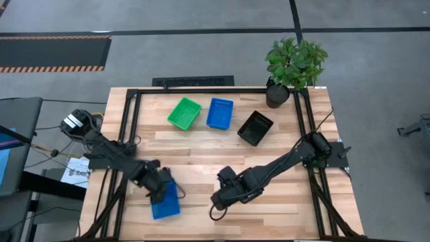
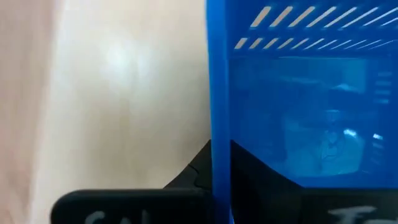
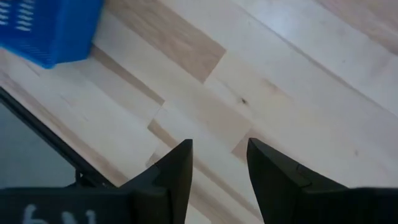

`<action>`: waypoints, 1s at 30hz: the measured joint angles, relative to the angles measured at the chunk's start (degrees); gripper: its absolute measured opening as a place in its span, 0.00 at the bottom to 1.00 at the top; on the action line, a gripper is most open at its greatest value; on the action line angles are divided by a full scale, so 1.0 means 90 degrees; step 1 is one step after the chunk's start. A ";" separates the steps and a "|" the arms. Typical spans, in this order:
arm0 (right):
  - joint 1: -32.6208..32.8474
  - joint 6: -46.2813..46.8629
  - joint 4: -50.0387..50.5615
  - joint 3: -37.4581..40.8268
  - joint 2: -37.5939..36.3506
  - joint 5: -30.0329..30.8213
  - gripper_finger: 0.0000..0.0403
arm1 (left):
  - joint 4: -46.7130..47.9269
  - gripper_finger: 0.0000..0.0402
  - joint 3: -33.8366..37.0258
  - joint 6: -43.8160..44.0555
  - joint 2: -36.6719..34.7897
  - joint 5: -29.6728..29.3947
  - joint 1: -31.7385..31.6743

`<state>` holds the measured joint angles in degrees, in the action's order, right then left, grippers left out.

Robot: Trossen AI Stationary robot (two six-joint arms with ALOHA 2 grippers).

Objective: Stack baskets by color
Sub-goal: Stack the blue bin on the stacked blue bins

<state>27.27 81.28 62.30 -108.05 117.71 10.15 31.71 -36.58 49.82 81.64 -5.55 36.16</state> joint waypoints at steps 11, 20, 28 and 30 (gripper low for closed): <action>-0.0256 -0.0076 -0.0241 0.0002 0.0000 0.0649 0.44 | -0.1190 0.00 -0.0466 -0.1731 -0.0183 -0.0110 -0.2117; -0.0850 -0.1085 -0.0873 0.0007 0.0075 0.1028 0.53 | -0.1358 0.00 -0.0758 -0.2240 -0.0189 0.0287 -0.2675; -0.1142 -0.1771 -0.1200 0.0007 0.0075 0.1051 0.61 | -0.1495 0.00 -0.0758 -0.2244 -0.0189 0.0327 -0.2654; -0.1144 -0.1966 -0.1367 0.0002 0.0126 0.1051 0.61 | -0.1565 0.00 -0.0758 -0.2223 -0.0189 0.0361 -0.2654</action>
<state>16.97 63.59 50.00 -108.03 118.84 19.61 17.62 -43.40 29.82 79.94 -2.30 12.27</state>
